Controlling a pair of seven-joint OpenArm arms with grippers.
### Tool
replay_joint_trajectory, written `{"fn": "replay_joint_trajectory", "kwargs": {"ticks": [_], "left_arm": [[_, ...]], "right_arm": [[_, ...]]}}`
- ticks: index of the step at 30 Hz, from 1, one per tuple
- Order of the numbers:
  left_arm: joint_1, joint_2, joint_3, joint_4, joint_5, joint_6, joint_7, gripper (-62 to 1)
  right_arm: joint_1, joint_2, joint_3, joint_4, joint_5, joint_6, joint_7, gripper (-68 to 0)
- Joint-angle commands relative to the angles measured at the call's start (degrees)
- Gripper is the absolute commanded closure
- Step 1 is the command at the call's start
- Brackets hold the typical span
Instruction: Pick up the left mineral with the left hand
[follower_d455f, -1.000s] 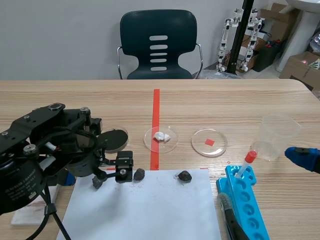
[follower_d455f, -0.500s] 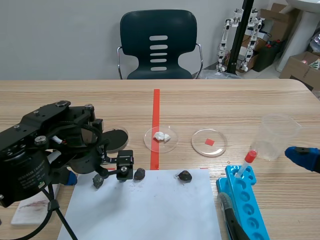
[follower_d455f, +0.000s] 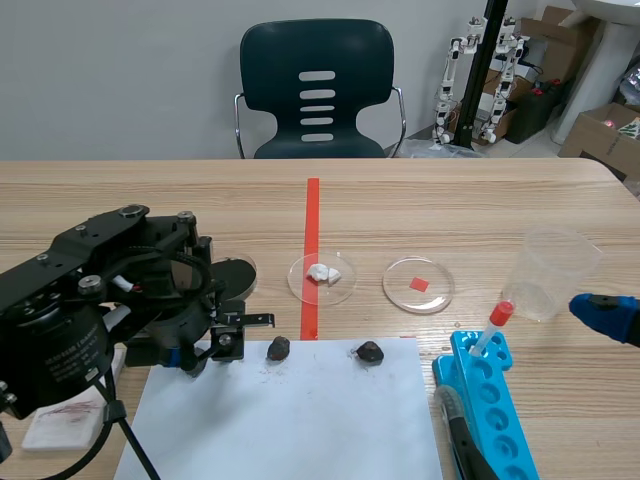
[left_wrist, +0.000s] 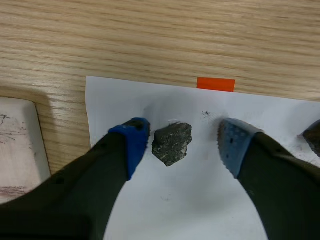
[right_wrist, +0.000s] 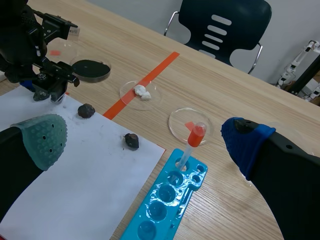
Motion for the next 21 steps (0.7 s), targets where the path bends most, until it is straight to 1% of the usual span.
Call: {"fn": "replay_joint_trajectory", "kwargs": {"ticks": [1, 5, 8, 16, 19, 21], "left_arm": [[0.1, -0.8, -0.2, 0.2, 0.9, 0.4, -0.1, -25.1], [0.1, -0.8, -0.2, 0.2, 1.0, 0.4, -0.1, -16.1], [0.1, -0.8, -0.2, 0.2, 1.0, 0.4, -0.1, -12.0], [0.1, -0.8, -0.2, 0.2, 1.0, 0.4, -0.1, -11.5], [0.1, -0.9, -0.2, 0.8, 2.3, 0.4, -0.7, -11.6], [0.3, -1.2, -0.2, 2.0, 2.3, 0.4, -1.3, -11.6]], "right_arm": [[0.7, 0.1, 0.3, 1.1, 0.5, -0.2, 0.8, -65.5], [0.7, 0.1, 0.3, 1.1, 0.5, -0.2, 0.8, -65.5], [0.7, 0.1, 0.3, 1.1, 0.5, -0.2, 0.8, -65.5], [0.7, 0.1, 0.3, 1.1, 0.5, -0.2, 0.8, -65.5], [0.7, 0.1, 0.3, 1.1, 0.5, -0.2, 0.8, -65.5], [0.7, 0.1, 0.3, 1.1, 0.5, -0.2, 0.8, -65.5]]}}
